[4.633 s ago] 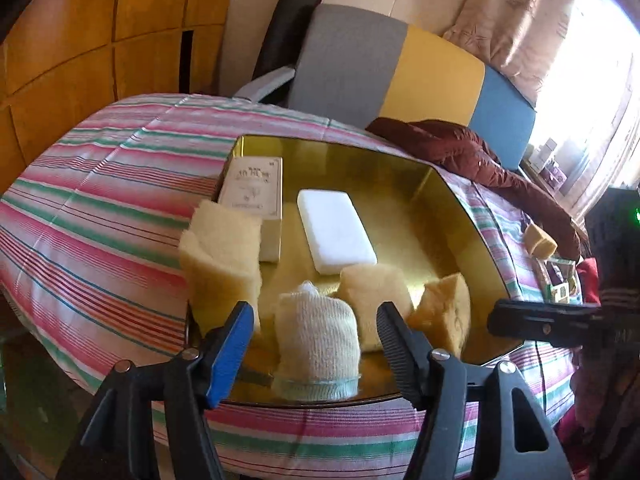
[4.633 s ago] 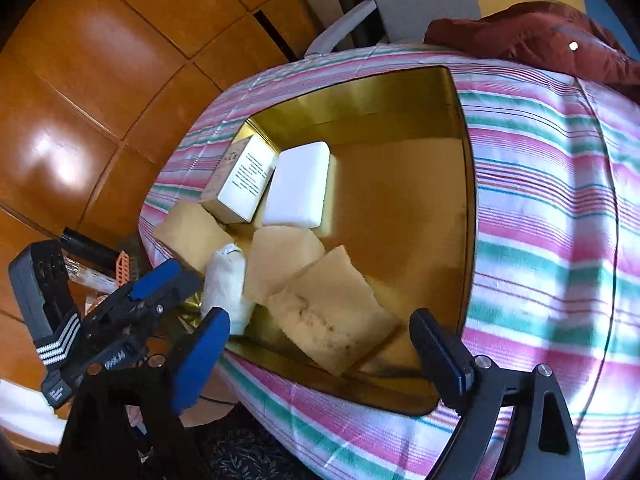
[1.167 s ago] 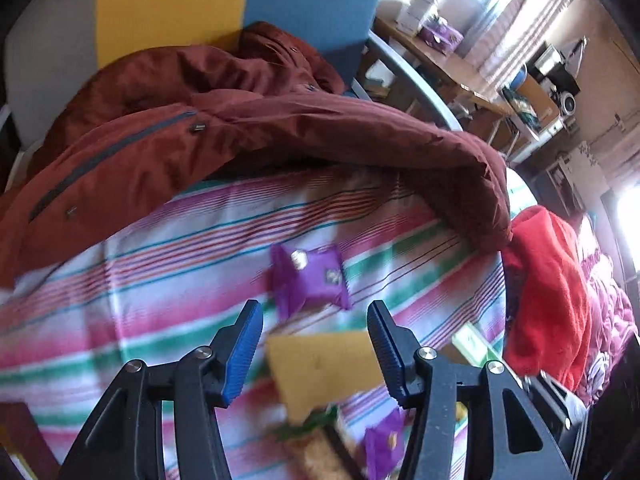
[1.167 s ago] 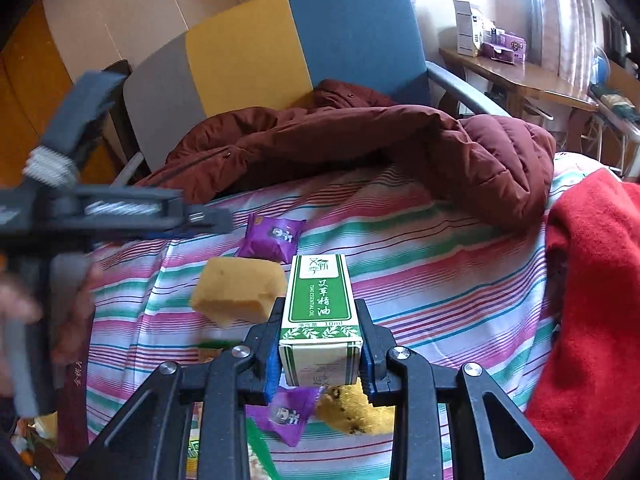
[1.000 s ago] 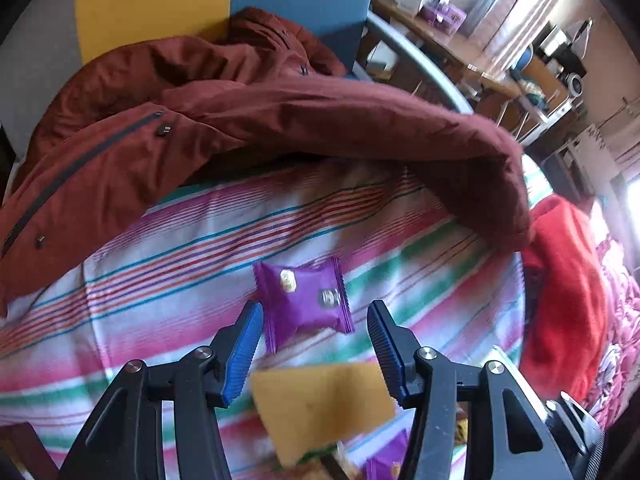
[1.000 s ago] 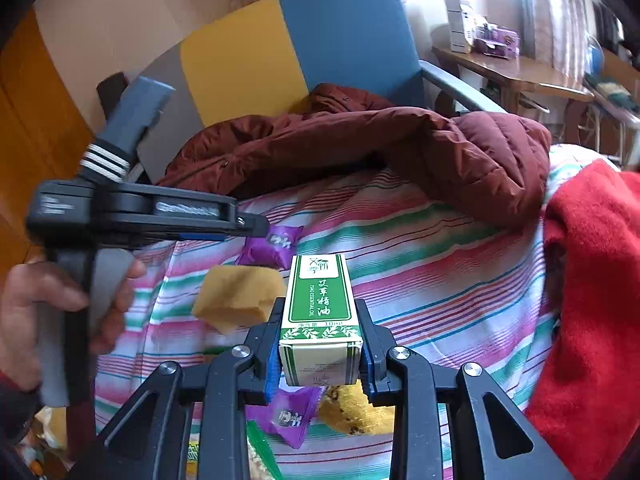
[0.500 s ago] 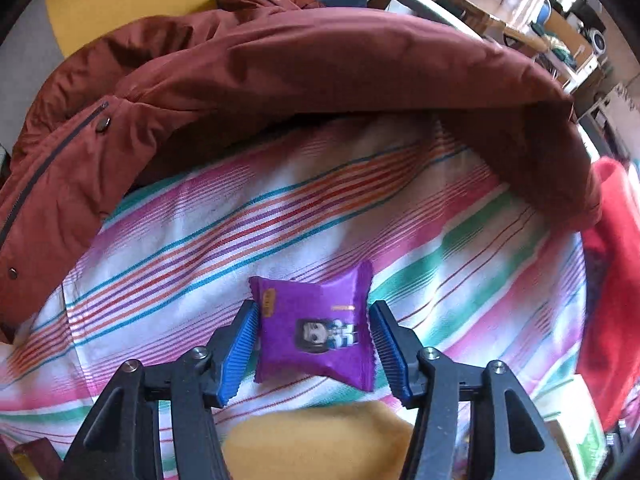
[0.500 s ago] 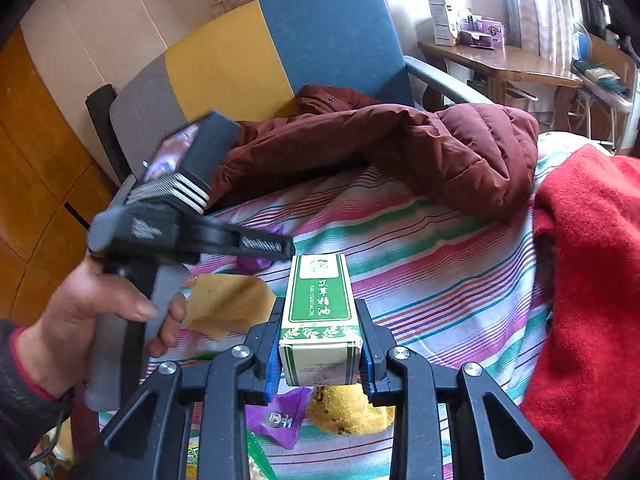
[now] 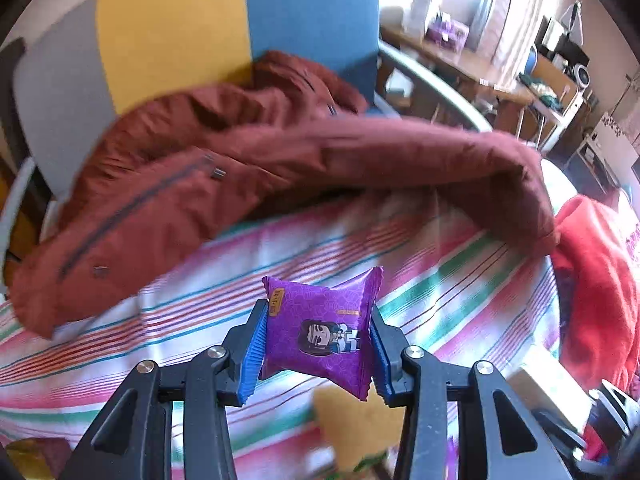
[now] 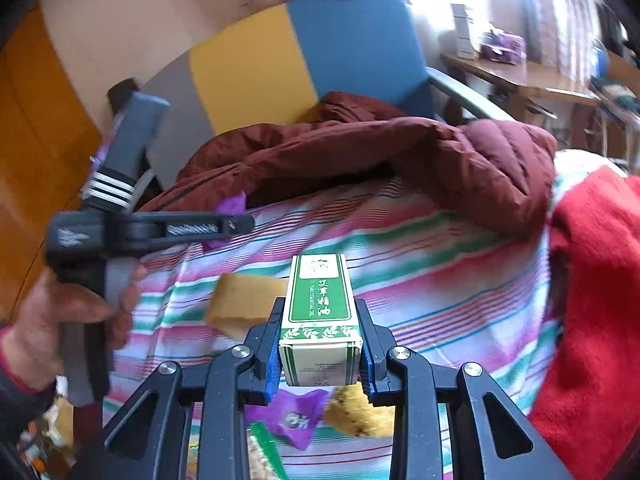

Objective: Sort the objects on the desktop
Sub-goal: 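Carry the purple packet and green box into the gold box, opening both grippers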

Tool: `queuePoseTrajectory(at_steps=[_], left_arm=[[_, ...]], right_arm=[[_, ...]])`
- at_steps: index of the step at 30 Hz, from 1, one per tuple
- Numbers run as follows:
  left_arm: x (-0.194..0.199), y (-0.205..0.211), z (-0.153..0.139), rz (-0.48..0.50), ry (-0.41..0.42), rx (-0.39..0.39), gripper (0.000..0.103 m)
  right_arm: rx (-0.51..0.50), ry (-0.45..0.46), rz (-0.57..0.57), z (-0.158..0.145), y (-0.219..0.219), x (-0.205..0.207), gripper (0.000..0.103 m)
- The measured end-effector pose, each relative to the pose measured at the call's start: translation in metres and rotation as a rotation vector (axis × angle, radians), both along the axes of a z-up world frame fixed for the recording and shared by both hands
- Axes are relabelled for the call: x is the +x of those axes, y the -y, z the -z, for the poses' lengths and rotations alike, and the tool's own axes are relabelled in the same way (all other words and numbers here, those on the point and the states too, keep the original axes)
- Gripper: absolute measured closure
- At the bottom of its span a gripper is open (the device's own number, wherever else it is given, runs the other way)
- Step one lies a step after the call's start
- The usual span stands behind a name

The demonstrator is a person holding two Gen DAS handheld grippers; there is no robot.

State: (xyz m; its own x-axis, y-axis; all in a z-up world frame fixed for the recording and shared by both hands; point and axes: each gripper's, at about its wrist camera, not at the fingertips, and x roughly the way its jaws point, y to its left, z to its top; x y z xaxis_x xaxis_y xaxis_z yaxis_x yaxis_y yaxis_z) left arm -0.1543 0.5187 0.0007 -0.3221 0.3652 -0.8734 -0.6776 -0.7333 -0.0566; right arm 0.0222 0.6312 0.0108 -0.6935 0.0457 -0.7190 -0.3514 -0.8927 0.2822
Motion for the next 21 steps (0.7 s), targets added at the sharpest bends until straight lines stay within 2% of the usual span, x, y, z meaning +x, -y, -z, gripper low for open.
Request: queuePoseTrajectory(at_steps=[6,9,15,18,21], left_arm=[[0.024,0.064,-0.059,-0.066,-0.060,0.064,0.058],[0.020,0.099,-0.087,-0.097,-0.086,0.104,0.058],[0.041,0.223,-0.144,-0.219,-0.179,0.182,0.058],[0.046,0.287,-0.156,-0.294,-0.204,0.200,0.058],[0.047,0.347,-0.155,-0.365,-0.221,0.194,0.058]], right_arm=[[0.043,-0.010,-0.118,0.000,0.028,-0.007,0.072],[0.062,-0.008,-0.160,0.002,0.040,-0.009,0.072],[0.099,-0.002,-0.205,0.004,0.057,-0.011,0.072],[0.103,-0.002,-0.197,-0.001,0.063,-0.010,0.072],[0.090,-0.008,-0.199,-0.008,0.074,-0.009,0.072]])
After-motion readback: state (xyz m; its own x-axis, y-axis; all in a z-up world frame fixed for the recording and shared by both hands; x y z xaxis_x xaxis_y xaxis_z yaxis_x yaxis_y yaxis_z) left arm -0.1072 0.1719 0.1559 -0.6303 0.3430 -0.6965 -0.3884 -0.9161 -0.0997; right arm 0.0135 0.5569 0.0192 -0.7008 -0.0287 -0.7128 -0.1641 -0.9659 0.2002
